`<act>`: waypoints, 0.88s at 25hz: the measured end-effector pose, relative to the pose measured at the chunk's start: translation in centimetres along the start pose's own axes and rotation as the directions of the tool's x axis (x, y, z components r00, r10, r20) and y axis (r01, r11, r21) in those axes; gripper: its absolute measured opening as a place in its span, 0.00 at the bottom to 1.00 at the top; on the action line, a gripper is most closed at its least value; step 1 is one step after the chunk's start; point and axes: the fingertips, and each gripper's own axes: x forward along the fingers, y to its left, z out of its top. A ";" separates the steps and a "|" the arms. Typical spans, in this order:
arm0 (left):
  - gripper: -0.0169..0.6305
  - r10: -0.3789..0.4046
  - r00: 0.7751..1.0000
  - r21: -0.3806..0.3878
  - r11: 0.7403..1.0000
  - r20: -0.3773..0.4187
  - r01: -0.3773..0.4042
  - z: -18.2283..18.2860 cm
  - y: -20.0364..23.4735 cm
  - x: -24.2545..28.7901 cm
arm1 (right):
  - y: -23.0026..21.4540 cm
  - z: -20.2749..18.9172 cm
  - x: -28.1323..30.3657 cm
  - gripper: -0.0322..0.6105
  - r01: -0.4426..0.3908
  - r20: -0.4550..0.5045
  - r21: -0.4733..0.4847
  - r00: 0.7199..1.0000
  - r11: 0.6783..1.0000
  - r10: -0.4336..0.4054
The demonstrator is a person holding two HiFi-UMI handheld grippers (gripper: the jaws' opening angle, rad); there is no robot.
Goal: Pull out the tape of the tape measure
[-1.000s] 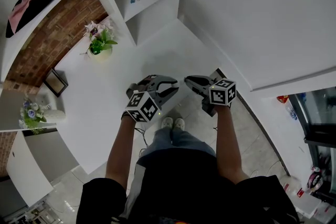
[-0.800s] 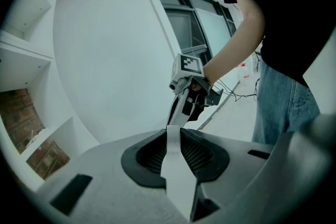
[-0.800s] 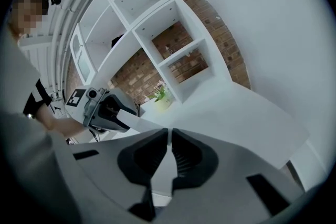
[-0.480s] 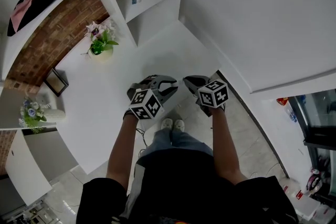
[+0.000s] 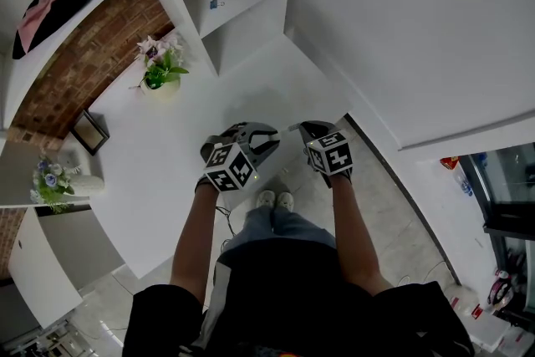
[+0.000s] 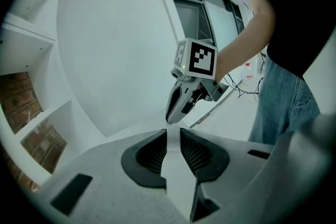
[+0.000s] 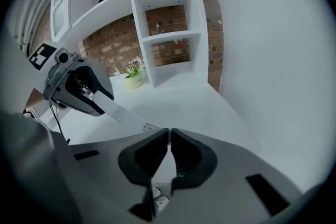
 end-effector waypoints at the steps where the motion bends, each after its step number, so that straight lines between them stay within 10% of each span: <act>1: 0.15 0.000 1.000 -0.006 1.000 0.000 0.000 -0.2 0.0 -0.1 | -0.5 -0.2 -0.1 0.08 0.022 -0.006 -0.003 1.000 1.000 -0.022; 22: 0.15 -0.020 0.998 -0.094 0.995 -0.055 0.015 -4.9 -0.3 -2.7 | -4.9 -2.1 -1.0 0.08 0.205 -0.091 -0.006 0.975 0.979 -0.205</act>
